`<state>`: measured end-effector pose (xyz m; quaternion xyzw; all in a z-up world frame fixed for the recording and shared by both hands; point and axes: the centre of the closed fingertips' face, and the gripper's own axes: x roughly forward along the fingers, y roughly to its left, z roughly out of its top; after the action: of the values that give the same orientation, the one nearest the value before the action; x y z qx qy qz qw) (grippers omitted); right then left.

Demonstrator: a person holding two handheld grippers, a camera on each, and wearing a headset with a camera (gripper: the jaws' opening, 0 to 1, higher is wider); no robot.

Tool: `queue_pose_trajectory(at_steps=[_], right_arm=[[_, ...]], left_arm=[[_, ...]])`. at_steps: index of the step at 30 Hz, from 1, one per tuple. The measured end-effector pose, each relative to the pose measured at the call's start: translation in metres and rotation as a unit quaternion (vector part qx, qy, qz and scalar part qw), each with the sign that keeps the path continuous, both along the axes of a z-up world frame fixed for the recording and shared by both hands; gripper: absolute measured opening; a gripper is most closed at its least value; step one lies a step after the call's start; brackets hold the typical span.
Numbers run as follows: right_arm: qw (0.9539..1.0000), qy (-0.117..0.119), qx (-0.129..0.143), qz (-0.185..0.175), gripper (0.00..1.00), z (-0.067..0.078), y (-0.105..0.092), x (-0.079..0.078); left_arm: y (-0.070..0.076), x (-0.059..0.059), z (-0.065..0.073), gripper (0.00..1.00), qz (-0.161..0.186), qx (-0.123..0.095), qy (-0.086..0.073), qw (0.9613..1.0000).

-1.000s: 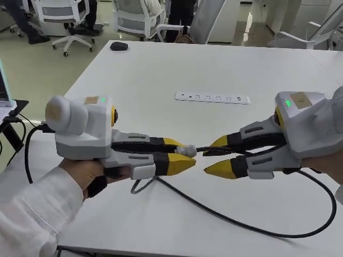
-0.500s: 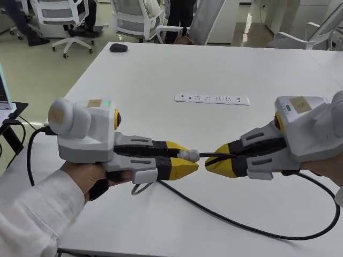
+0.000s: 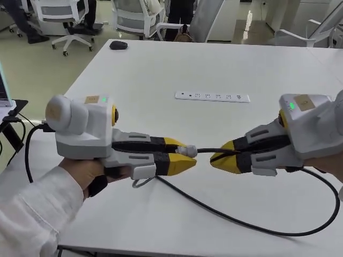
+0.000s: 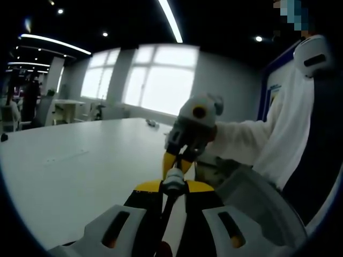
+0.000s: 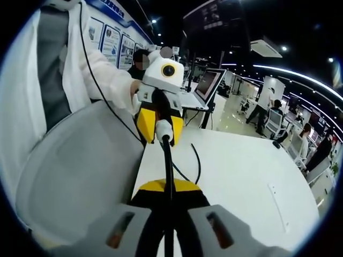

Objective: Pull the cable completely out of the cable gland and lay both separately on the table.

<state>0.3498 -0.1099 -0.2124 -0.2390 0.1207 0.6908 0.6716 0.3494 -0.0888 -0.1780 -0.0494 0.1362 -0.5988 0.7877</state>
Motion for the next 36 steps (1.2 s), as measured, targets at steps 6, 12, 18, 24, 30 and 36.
queue_pose_trajectory(at_steps=[6,12,18,24,30,36], right_arm=[[0.9999,0.004,-0.011,-0.007,0.0,-0.008,-0.009,0.002],[0.9997,0.011,-0.014,-0.016,0.0,-0.014,-0.017,0.005],[0.9994,0.016,-0.019,-0.024,0.0,-0.021,-0.024,0.006],[0.9989,0.023,-0.022,-0.035,0.0,-0.027,-0.033,0.008],[0.9981,0.029,-0.025,-0.049,0.0,-0.033,-0.042,0.01],[0.9975,0.032,-0.025,-0.057,0.0,-0.035,-0.046,0.01]], left_arm=[[0.002,0.001,-0.001,0.16,0.003,0.0,0.001,1.0],[0.004,0.001,-0.002,0.16,0.006,-0.001,0.002,1.0],[0.005,0.002,-0.002,0.16,0.006,0.0,0.002,1.0],[0.007,0.002,-0.002,0.16,0.008,0.001,0.003,1.0],[0.009,0.003,-0.001,0.16,0.011,0.0,0.003,0.9999],[0.01,0.004,-0.001,0.16,0.015,-0.004,0.007,0.9999]])
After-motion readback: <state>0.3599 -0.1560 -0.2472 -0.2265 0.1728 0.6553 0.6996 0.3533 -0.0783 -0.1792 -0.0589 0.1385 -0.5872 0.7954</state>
